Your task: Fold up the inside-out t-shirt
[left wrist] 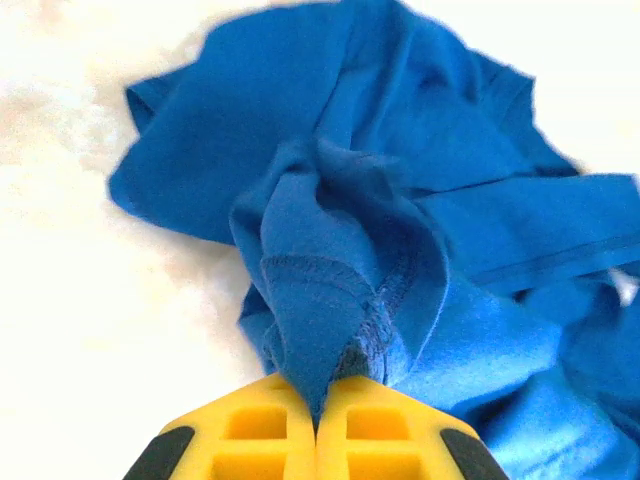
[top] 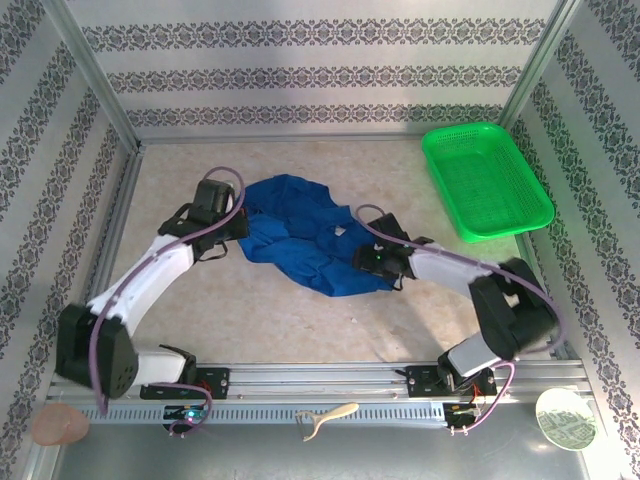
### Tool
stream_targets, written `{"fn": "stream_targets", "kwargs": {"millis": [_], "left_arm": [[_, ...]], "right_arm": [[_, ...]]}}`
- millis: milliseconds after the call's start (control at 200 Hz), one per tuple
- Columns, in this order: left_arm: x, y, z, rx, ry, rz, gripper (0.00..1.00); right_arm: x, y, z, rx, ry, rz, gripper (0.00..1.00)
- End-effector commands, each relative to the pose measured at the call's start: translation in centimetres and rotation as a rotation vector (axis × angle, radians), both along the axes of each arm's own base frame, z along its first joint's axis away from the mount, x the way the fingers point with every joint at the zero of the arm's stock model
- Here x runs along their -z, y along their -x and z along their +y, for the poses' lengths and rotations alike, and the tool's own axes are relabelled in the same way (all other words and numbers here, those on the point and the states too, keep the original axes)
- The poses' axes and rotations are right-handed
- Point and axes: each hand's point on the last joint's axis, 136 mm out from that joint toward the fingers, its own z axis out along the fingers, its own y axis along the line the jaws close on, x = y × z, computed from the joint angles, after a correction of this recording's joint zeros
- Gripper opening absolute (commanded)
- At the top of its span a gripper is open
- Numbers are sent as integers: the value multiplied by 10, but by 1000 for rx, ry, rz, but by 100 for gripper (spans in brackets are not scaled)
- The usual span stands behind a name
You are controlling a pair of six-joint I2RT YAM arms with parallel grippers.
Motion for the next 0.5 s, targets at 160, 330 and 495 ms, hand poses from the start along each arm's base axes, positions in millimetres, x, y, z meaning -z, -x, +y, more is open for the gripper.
{"fn": "stream_targets", "kwargs": {"millis": [160, 330, 495], "left_arm": [[44, 61, 2, -41, 125, 121, 0], [71, 73, 0, -54, 157, 171, 0], [78, 76, -2, -57, 179, 182, 0]], "right_arm": [[-73, 5, -7, -25, -24, -167, 55], [-96, -22, 27, -170, 3, -189, 53], [-79, -50, 63, -257, 32, -127, 46]]}}
